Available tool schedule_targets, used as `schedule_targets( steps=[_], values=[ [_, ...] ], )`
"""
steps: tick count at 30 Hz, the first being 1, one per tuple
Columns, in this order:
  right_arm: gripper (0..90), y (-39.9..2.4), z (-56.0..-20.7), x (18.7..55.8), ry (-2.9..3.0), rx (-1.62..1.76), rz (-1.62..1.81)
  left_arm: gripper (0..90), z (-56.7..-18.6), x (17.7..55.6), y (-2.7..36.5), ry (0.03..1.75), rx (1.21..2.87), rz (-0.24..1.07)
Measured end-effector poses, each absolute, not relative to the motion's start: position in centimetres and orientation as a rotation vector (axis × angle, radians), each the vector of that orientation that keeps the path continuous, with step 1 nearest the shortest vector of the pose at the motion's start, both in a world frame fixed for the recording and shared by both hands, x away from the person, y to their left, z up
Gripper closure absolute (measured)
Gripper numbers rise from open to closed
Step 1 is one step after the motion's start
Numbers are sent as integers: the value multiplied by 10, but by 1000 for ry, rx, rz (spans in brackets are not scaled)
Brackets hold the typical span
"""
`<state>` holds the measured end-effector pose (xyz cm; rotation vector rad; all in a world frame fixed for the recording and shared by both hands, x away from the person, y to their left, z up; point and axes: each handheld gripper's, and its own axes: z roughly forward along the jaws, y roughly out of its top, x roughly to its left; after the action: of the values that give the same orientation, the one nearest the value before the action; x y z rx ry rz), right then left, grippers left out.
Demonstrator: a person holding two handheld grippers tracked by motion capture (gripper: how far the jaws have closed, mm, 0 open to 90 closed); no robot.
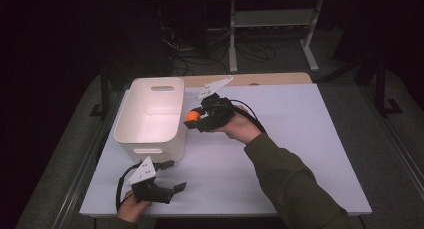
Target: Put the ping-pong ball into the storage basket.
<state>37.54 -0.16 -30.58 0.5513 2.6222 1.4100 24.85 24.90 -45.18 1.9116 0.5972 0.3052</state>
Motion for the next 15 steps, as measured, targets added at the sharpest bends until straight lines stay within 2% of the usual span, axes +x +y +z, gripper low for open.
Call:
schedule_targets(
  steps=[15],
  values=[
    [498, 16, -295, 381, 2630, 529, 1399, 141, -452, 248, 249, 595, 1913, 308]
  ],
)
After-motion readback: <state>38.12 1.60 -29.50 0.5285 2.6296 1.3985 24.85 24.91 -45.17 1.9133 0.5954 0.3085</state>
